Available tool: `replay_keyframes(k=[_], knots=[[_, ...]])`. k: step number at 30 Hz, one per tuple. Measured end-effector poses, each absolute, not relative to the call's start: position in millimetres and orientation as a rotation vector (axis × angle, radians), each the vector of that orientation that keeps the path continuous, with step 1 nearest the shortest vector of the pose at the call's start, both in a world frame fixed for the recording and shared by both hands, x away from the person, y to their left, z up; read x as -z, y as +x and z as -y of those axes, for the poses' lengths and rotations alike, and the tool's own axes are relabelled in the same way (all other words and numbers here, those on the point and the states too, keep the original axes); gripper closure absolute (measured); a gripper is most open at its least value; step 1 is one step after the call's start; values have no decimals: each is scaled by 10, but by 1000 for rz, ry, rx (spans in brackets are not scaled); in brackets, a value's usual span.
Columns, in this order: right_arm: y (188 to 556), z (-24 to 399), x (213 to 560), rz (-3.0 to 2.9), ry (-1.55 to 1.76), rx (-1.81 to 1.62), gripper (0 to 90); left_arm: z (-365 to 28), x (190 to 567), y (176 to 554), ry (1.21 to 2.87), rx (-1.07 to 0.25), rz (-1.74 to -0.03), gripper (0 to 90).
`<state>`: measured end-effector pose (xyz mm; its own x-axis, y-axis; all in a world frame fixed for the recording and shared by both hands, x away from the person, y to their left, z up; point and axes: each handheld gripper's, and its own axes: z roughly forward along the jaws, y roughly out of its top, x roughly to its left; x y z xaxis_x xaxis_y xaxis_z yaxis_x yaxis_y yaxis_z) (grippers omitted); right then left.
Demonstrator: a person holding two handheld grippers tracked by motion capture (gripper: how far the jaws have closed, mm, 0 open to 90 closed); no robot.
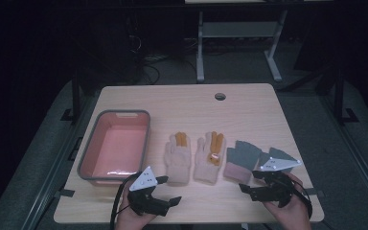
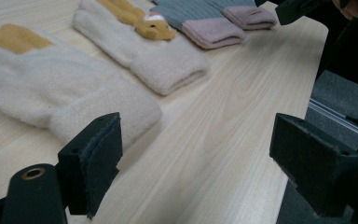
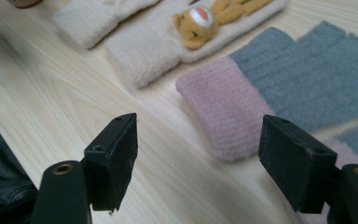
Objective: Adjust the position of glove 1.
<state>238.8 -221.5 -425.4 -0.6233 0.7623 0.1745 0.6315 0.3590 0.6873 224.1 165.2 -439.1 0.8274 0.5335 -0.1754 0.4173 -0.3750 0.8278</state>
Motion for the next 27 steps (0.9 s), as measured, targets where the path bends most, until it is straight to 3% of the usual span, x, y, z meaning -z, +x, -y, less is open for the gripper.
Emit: replay_keyframes(k=[27], knots=[[2973,1776,3842,-2606,1144,-1009,280,-1659,4380,2243,2010,-158,-686,171]])
